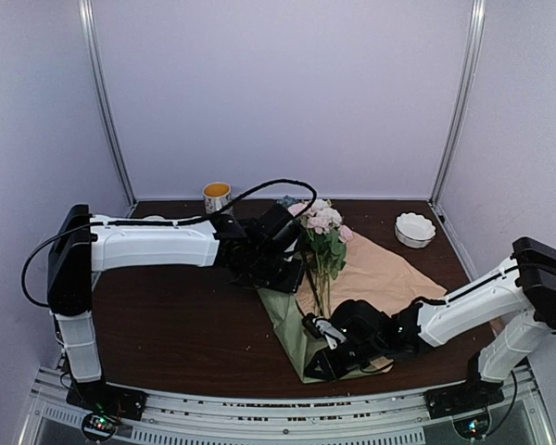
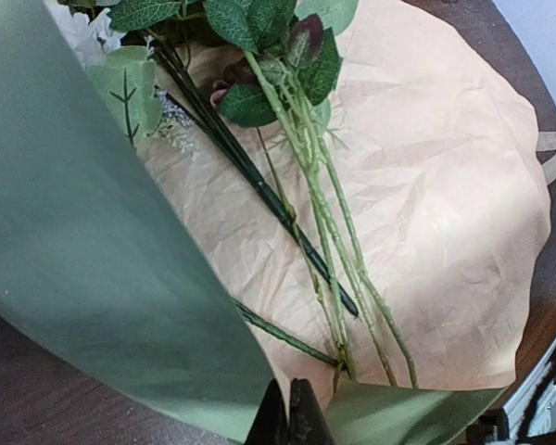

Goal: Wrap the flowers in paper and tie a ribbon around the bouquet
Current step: Fold the one-fourth-folded wrapping paper at the center of the board.

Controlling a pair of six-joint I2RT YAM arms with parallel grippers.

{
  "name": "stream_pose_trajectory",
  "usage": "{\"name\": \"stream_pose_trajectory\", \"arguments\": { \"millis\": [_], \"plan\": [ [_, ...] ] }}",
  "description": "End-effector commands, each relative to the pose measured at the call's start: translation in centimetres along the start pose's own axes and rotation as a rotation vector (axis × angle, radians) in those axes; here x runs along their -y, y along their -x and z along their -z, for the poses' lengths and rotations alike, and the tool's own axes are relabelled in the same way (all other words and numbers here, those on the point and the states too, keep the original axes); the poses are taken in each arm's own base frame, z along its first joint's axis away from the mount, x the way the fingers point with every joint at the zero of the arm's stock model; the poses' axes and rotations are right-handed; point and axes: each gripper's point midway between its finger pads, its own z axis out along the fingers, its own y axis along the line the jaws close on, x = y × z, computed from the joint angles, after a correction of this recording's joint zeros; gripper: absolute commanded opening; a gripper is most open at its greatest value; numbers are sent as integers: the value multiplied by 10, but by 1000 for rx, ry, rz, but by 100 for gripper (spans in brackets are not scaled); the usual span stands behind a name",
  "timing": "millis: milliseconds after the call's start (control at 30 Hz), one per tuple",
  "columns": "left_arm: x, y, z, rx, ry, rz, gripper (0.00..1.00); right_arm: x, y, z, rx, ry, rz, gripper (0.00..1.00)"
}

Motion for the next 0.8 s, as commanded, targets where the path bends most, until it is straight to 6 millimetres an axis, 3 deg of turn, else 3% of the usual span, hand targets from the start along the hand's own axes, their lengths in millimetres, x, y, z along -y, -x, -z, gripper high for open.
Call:
{"name": "stream_pose_trajectory", "arguments": {
  "millis": [0,400,633,767],
  "plan": [
    [1,12,-10,15,-13,-10,0,-5,22,20,118,-11,-1,15],
    [-6,7,-36,-11,18,-26,0,-5,46,51,252,-32,27,40],
    [-7,7,-35,-9,24,-31,0,14,52,36,224,-112,-8,42],
    [-8,6,-34,-11,26,-33,0,9,58,33,220,-103,-2,42]
  ]
}}
